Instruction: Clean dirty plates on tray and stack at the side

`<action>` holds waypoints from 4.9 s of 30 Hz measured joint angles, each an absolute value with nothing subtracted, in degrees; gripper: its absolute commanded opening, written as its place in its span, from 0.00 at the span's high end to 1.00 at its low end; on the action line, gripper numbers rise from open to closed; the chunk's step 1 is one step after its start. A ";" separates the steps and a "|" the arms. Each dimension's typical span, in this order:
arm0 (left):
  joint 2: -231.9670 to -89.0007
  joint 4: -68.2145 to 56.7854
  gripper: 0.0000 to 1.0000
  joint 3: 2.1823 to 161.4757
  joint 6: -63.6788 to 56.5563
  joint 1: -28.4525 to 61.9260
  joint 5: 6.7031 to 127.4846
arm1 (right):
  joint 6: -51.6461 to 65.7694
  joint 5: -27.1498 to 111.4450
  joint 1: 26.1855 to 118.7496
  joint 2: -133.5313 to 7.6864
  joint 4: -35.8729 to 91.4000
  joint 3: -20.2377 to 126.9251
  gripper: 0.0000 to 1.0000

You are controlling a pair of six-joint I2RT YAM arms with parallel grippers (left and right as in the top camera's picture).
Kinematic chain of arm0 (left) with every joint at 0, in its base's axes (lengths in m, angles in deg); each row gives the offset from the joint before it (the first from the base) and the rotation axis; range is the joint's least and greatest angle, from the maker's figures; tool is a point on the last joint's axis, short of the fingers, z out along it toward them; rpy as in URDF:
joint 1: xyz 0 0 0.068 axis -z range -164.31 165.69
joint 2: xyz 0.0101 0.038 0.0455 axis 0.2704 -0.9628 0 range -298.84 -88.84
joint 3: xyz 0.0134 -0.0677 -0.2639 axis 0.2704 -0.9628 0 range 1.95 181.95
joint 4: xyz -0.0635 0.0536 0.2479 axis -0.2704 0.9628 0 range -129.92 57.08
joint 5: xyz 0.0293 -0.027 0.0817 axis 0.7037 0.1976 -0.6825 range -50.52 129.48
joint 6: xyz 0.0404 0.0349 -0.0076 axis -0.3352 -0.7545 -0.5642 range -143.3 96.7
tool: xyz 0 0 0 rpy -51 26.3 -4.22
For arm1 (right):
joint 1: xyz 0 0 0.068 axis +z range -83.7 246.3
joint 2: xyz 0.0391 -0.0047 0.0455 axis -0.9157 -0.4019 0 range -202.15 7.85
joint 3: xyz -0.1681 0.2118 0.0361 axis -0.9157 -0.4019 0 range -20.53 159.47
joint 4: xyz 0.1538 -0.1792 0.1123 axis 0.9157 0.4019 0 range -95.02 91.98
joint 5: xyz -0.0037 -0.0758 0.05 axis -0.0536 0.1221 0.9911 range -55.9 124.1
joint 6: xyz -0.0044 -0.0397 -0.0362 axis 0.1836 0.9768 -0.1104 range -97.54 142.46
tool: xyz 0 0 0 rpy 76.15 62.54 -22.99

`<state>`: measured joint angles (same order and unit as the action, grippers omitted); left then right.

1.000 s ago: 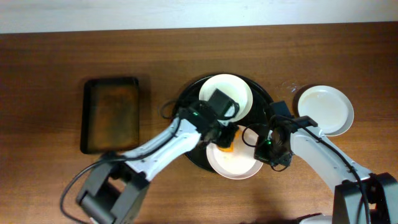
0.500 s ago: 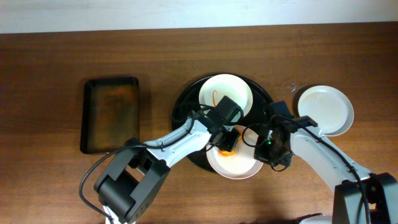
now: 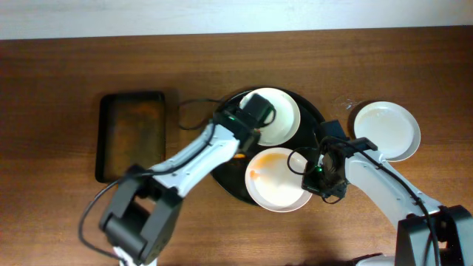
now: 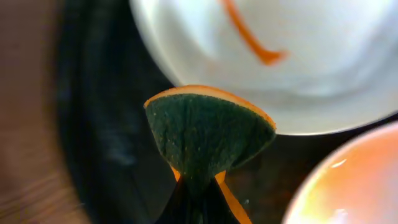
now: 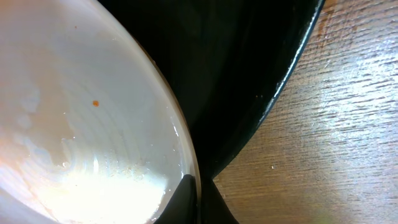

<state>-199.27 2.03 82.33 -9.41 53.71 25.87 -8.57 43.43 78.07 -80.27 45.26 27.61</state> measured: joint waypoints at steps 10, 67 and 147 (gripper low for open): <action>-183.64 7.69 1.00 82.40 -9.15 39.52 32.65 | -8.13 39.93 78.05 -80.38 45.43 27.39 0.71; -183.55 8.74 1.00 82.40 -9.15 37.62 33.72 | -12.15 4.15 60.19 -71.06 46.86 46.12 0.96; -206.83 -18.36 1.00 82.42 5.52 45.86 71.20 | -2.80 47.27 74.64 -102.34 39.84 48.74 0.96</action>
